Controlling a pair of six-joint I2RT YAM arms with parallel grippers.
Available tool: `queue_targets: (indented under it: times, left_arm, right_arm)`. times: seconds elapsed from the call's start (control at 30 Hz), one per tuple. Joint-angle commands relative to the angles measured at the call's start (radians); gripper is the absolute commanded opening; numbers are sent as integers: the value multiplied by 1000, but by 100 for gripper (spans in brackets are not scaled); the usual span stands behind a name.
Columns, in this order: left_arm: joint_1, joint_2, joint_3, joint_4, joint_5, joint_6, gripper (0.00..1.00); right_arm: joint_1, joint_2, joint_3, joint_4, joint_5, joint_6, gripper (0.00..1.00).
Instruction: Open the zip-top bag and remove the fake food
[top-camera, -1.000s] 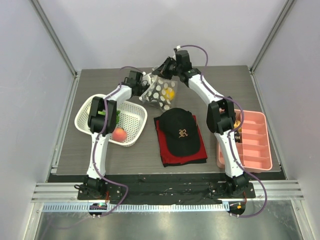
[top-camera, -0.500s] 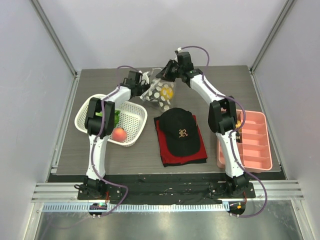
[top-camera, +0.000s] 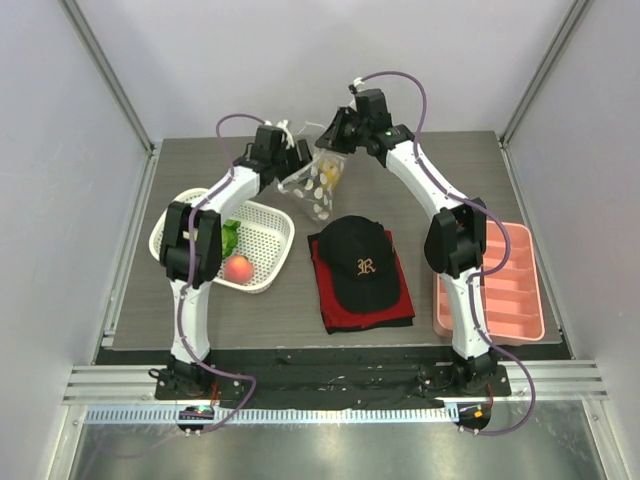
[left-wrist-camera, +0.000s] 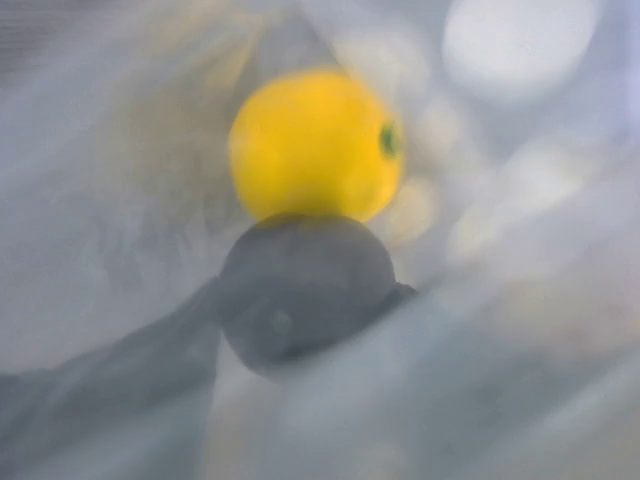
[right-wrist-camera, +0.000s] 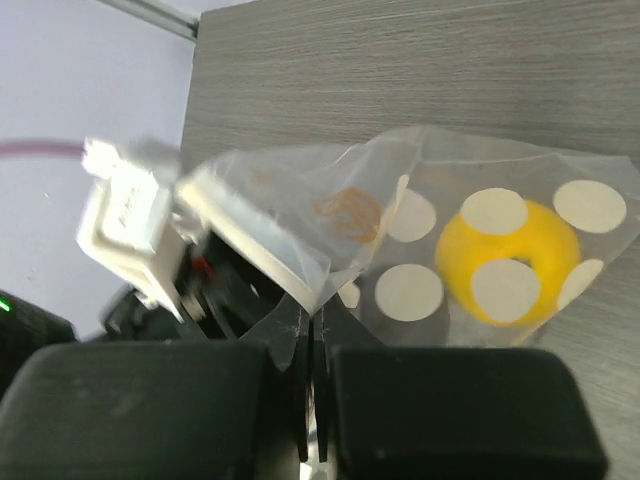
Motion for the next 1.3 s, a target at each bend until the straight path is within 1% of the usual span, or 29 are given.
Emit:
queue_targets:
  times: [0.0,0.03,0.07,0.1,0.17,0.2,0.4,0.47,0.5,0.53,0.57,0.6,0.63,0.67,0.7,0.77,0.83,0.87,0.9,0.93,0.97,1.0,1.1,1.13,1.17,1.27]
  left_arm:
    - [18,81,223,-191,-109,-229,0]
    - [19,90,261,-201,-100,-269,0]
    - [21,96,266,-201,-92,-309,0]
    - [29,99,263,-166,-78,-396,0]
    - [33,108,262,-152,-61,-472,0]
    - [33,119,280,-153,-51,-540,0]
    - [33,139,366,-206,-49,-647,0]
    - [36,144,349,-148,-3,-670,0]
    - [36,144,333,-88,62,-681,0]
    - [36,133,302,69,98,-690,0]
    - [35,122,273,183,139,-690,0]
    - [36,102,201,255,178,-675,0]
    - [32,54,164,290,176,-611,0]
    - [32,21,126,379,176,-580,0]
    - [32,-3,33,429,184,-552,0]
    - [30,-65,-29,506,196,-482,0]
    - [27,-95,-50,473,195,-414,0]
    - [17,-117,-48,433,198,-335,0]
    - [9,-125,-45,416,204,-298,0]
    - [3,-129,-24,390,212,-261,0]
    - [-10,-125,-7,349,222,-189,0]
    - [-16,-123,12,295,238,-162,0]
    - [-39,-122,49,197,255,-54,0]
    - [-39,-122,47,172,256,-47,0]
    - [-39,-122,32,167,262,-44,0]
    - [-42,-134,-2,179,304,-32,0]
  right_arm:
    - [15,-74,29,-20,-22,-158,1]
    - [18,-80,23,-27,-22,-201,1]
    - [20,-86,15,-33,-19,-225,1]
    - [22,-99,9,-36,-26,-249,2]
    - [25,-106,4,-45,-33,-313,1]
    - [29,-106,7,-57,-33,-327,1]
    - [35,-88,44,-71,-34,-376,1]
    - [35,-67,72,-73,-43,-397,1]
    - [35,-59,81,-74,-39,-402,1]
    - [28,-44,102,-77,-39,-402,2]
    - [22,-37,113,-79,-45,-401,1]
    - [15,-33,122,-77,-46,-396,1]
    - [2,-28,138,-76,-45,-390,2]
    - [-6,-22,147,-76,-43,-382,1]
    - [-12,-19,151,-76,-42,-359,1]
    - [-27,-19,159,-76,-45,-342,2]
    - [-35,-23,150,-76,-37,-326,1]
    - [-37,-28,147,-80,-33,-315,1]
    - [-41,-28,145,-82,-31,-289,1]
    - [-41,-30,147,-82,-34,-276,1]
    - [-43,-31,150,-85,-33,-261,1]
    - [-47,-31,150,-86,-30,-243,1]
    - [-69,-17,171,-82,-71,-131,1]
    - [-72,-14,179,-53,-97,-71,1]
    - [-74,-16,179,-42,-127,-53,1]
    - [-77,-23,179,-33,-100,-10,1]
